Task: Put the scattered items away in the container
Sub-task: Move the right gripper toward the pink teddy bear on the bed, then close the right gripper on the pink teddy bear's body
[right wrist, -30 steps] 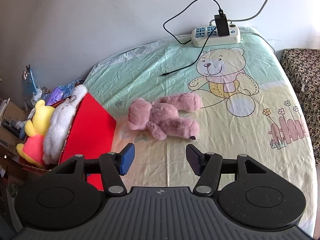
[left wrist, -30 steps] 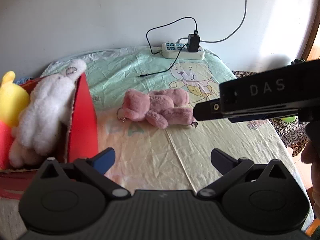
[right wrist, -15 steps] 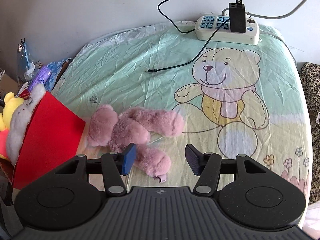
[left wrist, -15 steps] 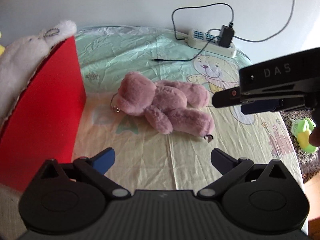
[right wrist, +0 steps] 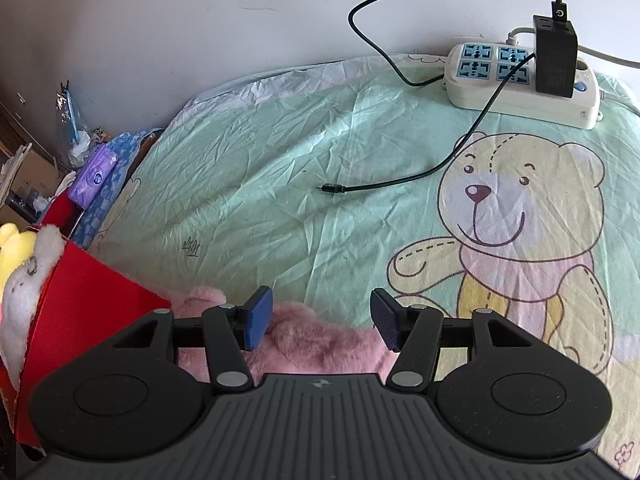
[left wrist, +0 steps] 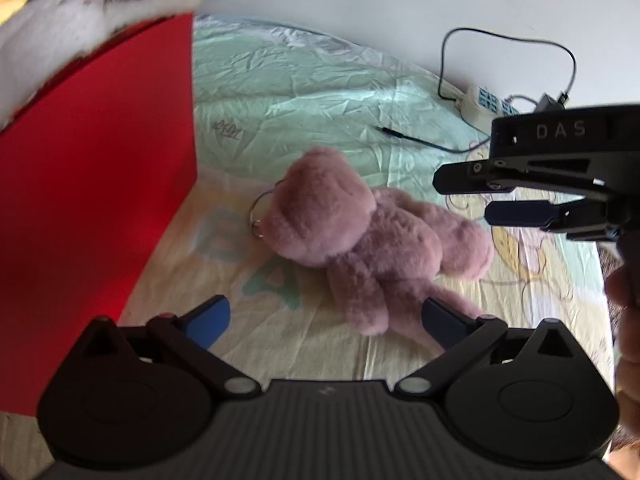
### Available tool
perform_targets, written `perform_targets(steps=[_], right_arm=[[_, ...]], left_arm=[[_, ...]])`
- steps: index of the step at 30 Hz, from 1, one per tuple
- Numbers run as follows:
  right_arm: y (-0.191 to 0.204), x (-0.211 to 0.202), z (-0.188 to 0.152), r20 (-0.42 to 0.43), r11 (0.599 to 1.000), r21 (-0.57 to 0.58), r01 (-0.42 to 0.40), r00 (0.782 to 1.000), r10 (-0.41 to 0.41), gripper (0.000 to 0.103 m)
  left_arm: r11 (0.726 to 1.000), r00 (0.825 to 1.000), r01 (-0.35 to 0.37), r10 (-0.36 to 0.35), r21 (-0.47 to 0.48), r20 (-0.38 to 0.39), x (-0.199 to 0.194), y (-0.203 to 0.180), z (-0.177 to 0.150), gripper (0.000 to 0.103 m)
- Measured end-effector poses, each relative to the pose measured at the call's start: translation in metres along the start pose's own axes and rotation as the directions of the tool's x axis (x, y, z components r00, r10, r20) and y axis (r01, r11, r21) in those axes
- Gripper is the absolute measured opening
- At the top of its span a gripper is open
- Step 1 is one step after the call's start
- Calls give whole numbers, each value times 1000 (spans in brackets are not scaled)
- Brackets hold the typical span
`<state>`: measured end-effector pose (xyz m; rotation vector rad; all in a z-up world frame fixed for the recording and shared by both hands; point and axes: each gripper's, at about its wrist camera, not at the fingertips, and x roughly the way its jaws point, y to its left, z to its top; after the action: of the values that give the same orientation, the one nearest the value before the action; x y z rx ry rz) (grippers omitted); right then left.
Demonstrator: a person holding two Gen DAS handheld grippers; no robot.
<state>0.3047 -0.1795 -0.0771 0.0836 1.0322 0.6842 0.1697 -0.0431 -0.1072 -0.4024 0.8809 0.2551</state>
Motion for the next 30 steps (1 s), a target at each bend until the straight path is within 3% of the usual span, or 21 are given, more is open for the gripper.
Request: perform_targets(steps=[3,8,17,26,30], right_arm=[[-3,14,4,-46,999,22,-43,998,44,58],[-1,30,2,-104,999,6,-34,994,34,57],[-8,26,-2,-174,998,26,-52,983,55,57],[-27,7,-29,-257,975,193,-113,953,162,57],[-24,-10,-55,-279,963,232,-140,939,204,57]], left_arm=[[999,1000,2,-2,-37,9,4,3,6,102],[999,1000,11,-11,-42,0,16,3,15,103],[992,993,117,-116,54,-15,27,-3,22,102],[966,971,227,-216,120,-104,25,-5,23,100],[951,952,277,-254,134,-169,13,-1,19,100]])
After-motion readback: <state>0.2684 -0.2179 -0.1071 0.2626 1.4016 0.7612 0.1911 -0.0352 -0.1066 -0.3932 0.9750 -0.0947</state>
